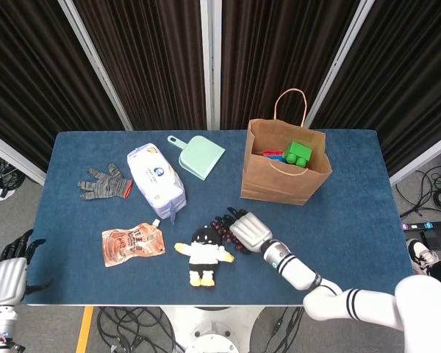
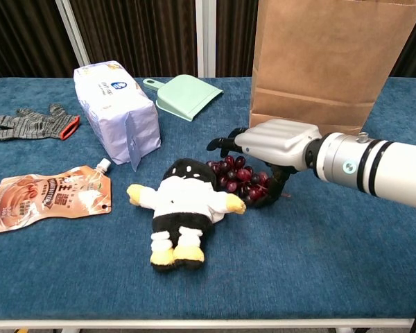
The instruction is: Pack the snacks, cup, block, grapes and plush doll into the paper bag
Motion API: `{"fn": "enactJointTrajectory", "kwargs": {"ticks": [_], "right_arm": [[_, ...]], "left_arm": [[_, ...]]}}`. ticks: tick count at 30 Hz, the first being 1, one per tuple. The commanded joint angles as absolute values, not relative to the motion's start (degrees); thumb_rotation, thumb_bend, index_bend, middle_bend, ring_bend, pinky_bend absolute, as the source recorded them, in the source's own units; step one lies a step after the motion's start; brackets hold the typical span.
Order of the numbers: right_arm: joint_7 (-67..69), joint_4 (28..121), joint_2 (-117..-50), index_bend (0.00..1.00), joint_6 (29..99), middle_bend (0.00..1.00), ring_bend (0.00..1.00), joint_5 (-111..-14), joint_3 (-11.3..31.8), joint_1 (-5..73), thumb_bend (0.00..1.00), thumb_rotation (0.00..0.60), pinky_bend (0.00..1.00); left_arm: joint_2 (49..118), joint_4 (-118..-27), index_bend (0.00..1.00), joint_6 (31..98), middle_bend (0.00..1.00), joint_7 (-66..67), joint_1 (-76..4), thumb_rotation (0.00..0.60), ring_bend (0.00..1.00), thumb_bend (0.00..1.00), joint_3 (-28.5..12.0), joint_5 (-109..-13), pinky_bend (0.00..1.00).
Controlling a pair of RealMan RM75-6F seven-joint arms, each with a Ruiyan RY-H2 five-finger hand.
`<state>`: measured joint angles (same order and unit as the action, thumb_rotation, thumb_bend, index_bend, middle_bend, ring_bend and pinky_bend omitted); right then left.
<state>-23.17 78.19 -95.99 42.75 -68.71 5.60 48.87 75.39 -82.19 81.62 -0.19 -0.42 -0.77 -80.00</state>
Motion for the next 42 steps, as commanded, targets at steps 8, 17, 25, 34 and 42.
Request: {"fn": "enactJointTrajectory", "kwargs": {"ticks": [8,17,25,34,42], "right_arm": [[-21.13,72.85,-100.32,0.33,45.18,0.35,0.18,-71.75,4.75,48.79,0.30,0.600,0.40],[-15.47,70.48,-100.33,0.59,50.86,0.53,0.38,-78.57,3.35,46.68,0.39,0.600,0.66],[-14.57,75.40,-95.81,0.61,54.25,0.55,0.43,-81.13,2.56,44.60,0.39,0.600,0.72],[-11.07,89.36,-86.32,0.64,62.24,0.57,0.43,-89.15,2.31,42.49,0.39,0.600,0.74],[-10.45,102.33,-76.18,0.64,72.15,0.58,0.43,-96.02,6.68,40.93,0.39,0.600,0.74]], "left_arm": [[75.60,-81.52,0.27,81.84,0.16,-0.92,0.08,0.600,0.11,0.12,-0.61,-79.86,0.13],[75.76,-81.16,0.27,81.89,0.16,-1.19,0.11,0.600,0.11,0.12,-0.57,-80.23,0.13],[75.74,-81.33,0.27,81.91,0.16,-0.93,0.05,0.600,0.11,0.12,-0.53,-80.55,0.13],[75.48,-82.12,0.27,81.66,0.16,-0.14,-0.32,0.600,0.11,0.12,-0.64,-80.76,0.13],[75.33,-82.83,0.27,81.72,0.16,0.47,-0.55,0.600,0.11,0.12,-0.67,-81.08,0.13]]}}
